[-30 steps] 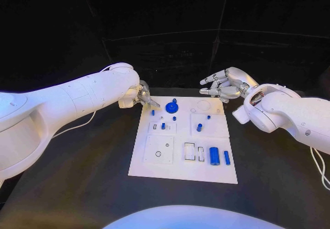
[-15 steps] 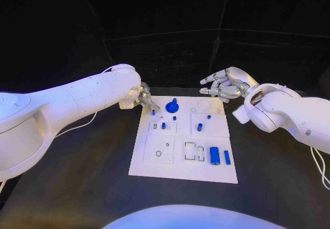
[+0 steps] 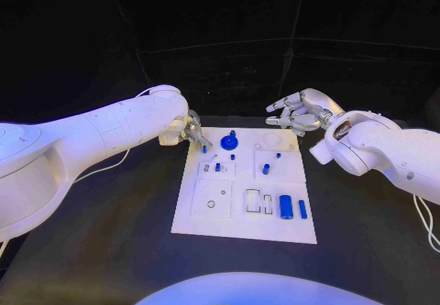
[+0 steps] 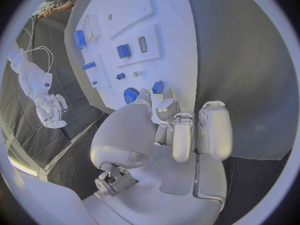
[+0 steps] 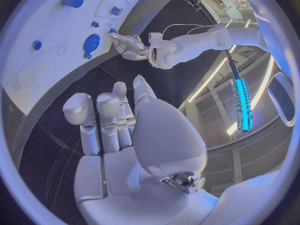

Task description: Assemble the parts on the task board

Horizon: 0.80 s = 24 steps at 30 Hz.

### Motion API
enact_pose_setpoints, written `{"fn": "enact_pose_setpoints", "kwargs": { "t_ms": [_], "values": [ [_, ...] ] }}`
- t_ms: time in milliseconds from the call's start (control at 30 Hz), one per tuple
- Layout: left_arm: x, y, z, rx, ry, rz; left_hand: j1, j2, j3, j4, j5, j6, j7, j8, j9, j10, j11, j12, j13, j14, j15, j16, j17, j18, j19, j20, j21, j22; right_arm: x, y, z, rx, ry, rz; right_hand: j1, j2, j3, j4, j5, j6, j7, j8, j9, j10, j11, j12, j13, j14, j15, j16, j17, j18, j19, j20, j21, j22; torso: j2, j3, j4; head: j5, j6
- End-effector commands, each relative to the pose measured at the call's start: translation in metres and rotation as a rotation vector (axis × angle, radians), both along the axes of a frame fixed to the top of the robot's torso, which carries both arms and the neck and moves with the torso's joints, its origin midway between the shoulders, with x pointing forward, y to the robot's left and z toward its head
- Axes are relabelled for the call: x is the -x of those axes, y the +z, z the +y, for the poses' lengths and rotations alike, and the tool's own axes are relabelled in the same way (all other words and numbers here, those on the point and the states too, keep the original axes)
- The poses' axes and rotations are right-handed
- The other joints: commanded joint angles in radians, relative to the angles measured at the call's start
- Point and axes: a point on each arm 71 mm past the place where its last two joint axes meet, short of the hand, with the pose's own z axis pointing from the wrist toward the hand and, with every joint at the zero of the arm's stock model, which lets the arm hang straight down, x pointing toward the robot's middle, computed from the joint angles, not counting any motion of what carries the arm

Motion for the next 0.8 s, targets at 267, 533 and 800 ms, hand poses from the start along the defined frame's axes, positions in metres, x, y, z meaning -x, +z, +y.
{"fn": "enact_pose_setpoints", "kwargs": {
  "t_ms": [267,533,800],
  "values": [
    [0.0003,0.0004,-0.0035,0.02,-0.013,0.013,0.068,0.049,0.03,-0.046,0.005,0.007,-0.001,0.007,-0.007,0.005,-0.005,0.004,0.0,0.107,-0.001,0.003,0.263,-0.011,0.015,0.001,0.006,0.005,0.0001,0.0015,0.002,-0.003,0.013,-0.007,0.0,-0.001,-0.006,-0.002,0.004,-0.007,0.0,0.006,-0.001,-0.008,0.0,-0.001,0.0,0.003,0.0,-0.006,0.001,0.015,-0.007,0.002,-0.005,-0.002,0.0,0.0,-0.0005,0.0,-0.004],
    [0.0006,0.0,-0.0051,0.026,-0.023,0.022,0.105,0.066,0.054,-0.082,0.005,0.008,-0.004,0.007,-0.012,0.005,-0.008,0.002,-0.001,0.107,-0.003,0.003,0.263,-0.011,0.015,-0.001,0.006,0.007,-0.0005,0.0013,0.0015,-0.002,0.011,-0.007,0.0,-0.001,-0.006,-0.002,0.004,-0.007,0.0,0.006,-0.001,-0.008,0.0,-0.001,0.0,0.003,0.0,-0.006,0.001,0.015,-0.007,0.002,-0.005,-0.002,0.0,0.0,-0.0002,-0.001,-0.006],
    [0.0005,-0.0001,-0.0053,0.028,-0.027,0.024,0.155,0.091,0.096,-0.129,0.005,0.006,-0.01,0.003,-0.019,0.005,-0.014,0.0,-0.002,0.107,-0.007,0.003,0.263,-0.01,0.014,-0.003,0.004,0.005,-0.0003,0.0014,0.0016,-0.002,0.012,-0.007,0.001,0.0,-0.006,-0.002,0.005,-0.007,0.0,0.006,-0.001,-0.008,0.0,0.0,0.001,0.004,0.0,-0.006,0.002,0.015,-0.007,0.002,-0.005,-0.002,0.0,0.0003,-0.0005,-0.002,-0.008]
  ]
}}
